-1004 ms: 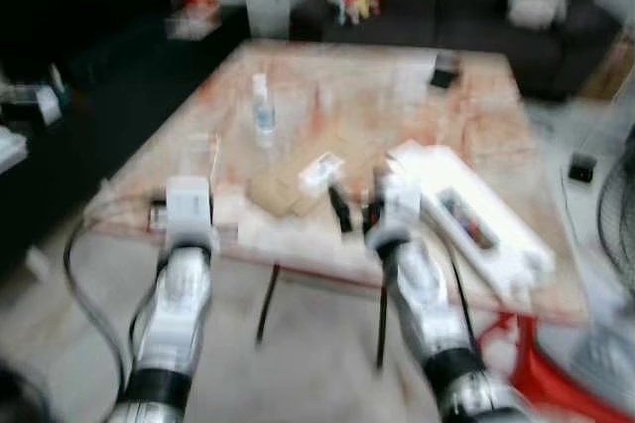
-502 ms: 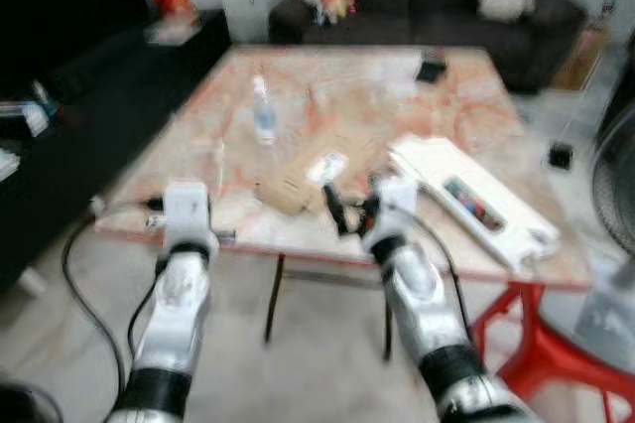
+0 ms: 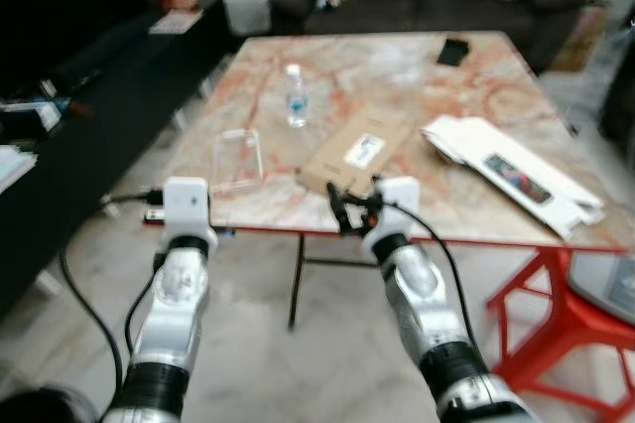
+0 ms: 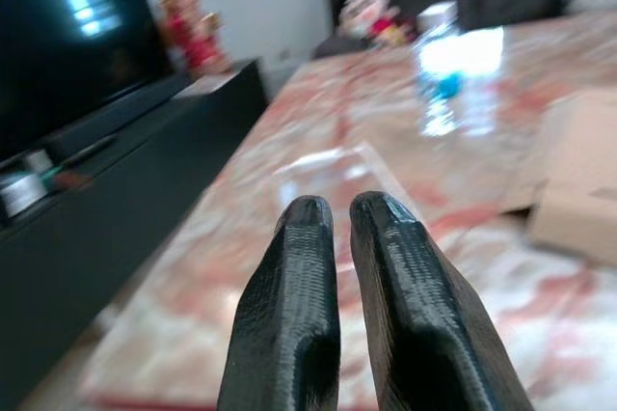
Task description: Picking trash to rubbish bin
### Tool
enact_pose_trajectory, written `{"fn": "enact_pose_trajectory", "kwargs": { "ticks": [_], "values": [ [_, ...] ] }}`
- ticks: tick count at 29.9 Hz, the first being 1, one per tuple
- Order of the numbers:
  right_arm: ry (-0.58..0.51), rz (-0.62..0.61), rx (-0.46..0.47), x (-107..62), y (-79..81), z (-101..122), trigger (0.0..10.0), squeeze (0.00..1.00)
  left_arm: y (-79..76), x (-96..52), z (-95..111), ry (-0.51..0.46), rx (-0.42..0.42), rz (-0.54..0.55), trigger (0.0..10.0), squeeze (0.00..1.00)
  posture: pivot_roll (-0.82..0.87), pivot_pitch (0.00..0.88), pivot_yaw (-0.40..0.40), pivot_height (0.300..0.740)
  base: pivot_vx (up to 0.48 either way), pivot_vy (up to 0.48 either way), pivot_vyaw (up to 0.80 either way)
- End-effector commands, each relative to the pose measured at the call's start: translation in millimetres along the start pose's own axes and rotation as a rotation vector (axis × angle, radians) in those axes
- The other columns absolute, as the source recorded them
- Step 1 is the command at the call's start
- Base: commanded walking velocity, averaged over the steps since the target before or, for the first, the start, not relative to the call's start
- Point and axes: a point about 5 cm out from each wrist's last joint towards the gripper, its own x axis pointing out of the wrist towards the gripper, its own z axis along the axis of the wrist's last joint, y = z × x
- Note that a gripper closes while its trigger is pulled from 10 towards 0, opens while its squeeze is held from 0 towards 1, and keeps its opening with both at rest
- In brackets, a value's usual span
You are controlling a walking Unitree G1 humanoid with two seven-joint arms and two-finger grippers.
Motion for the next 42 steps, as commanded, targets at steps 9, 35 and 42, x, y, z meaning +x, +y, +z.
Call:
{"fn": "enact_pose_trajectory", "kwargs": {
  "ticks": [9,35,42],
  "values": [
    [-0.008,0.017,-0.009,4.2,8.8,2.9,10.0,0.0,-1.9,4.8,11.8,-0.011,-0.031,0.008,10.0,0.0,0.1,0.02,0.07,0.74,0.258,0.0,0.0],
    [-0.019,0.019,0.007,3.2,10.2,3.3,10.0,0.0,-13.9,8.1,17.7,-0.011,-0.03,-0.042,10.0,0.0,0.09,0.001,0.091,0.74,0.451,0.0,0.14],
    [-0.021,0.022,0.004,4.6,10.0,4.9,10.0,0.0,-14.4,9.6,19.3,-0.014,-0.03,-0.043,10.0,0.0,0.09,0.006,0.087,0.74,0.452,0.0,0.0]
  ]
}}
